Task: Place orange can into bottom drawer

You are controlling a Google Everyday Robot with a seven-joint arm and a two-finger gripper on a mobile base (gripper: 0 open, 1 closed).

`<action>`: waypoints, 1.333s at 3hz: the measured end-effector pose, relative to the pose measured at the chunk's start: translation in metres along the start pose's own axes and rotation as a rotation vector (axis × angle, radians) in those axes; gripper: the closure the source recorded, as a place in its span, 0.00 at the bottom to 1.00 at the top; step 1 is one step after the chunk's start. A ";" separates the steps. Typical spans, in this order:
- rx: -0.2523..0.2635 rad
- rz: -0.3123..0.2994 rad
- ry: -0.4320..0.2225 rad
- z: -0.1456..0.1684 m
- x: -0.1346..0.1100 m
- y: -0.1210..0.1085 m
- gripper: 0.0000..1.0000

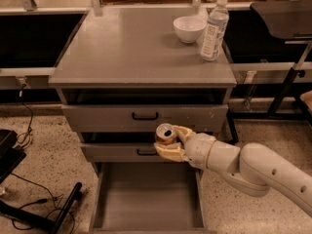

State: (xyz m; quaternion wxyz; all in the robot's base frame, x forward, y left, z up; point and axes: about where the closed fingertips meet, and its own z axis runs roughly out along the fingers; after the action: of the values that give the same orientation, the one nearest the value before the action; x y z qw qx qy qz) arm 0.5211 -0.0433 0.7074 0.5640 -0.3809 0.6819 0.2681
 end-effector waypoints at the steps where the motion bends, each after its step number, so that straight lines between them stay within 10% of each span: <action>1: -0.049 -0.009 0.021 0.024 0.061 0.001 1.00; 4: -0.117 0.063 -0.014 0.082 0.214 0.000 1.00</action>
Offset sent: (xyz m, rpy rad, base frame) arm 0.0167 0.0114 -0.2292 0.0036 -0.0251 0.1216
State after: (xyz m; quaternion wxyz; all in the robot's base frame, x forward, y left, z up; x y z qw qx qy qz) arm 0.5515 -0.0245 0.4814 0.5369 -0.3895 0.6727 0.3278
